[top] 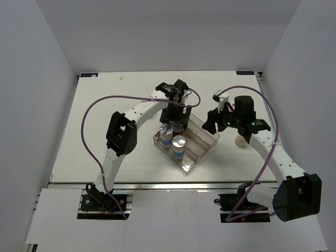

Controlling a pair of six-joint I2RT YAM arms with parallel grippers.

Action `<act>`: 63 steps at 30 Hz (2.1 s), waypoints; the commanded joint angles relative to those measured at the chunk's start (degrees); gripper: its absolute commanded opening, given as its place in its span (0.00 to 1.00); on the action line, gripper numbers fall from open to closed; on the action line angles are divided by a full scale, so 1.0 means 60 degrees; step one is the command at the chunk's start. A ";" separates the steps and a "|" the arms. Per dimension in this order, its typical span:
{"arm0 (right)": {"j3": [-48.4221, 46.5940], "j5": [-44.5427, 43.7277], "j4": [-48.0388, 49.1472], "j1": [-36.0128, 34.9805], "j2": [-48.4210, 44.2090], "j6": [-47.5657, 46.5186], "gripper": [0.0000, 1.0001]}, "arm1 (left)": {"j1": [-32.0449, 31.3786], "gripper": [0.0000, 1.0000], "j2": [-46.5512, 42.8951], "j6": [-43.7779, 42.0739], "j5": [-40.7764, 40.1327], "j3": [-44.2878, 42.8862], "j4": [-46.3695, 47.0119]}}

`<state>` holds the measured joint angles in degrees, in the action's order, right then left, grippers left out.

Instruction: Organize the condiment bottles

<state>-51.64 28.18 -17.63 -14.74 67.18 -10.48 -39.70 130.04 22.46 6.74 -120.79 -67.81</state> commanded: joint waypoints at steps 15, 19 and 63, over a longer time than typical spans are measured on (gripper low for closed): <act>-0.0153 0.0312 0.0316 0.0040 0.0039 -0.0172 0.58 | 0.1268 0.34 -0.3024 0.1397 -0.2119 0.0150 0.1604; -0.0300 0.0371 0.0345 0.0040 0.0244 -0.0070 0.30 | 0.2017 0.60 -0.3245 0.1750 -0.2996 0.0226 0.1195; -0.0637 0.0034 0.0243 0.0040 0.0552 0.0194 0.59 | 0.2823 0.80 -0.0139 0.0945 -0.2955 0.0209 0.1589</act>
<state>-53.21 28.47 -17.37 -14.72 70.87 -9.39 -22.94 130.96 28.56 -11.35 -120.73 -60.53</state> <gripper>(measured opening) 0.584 0.808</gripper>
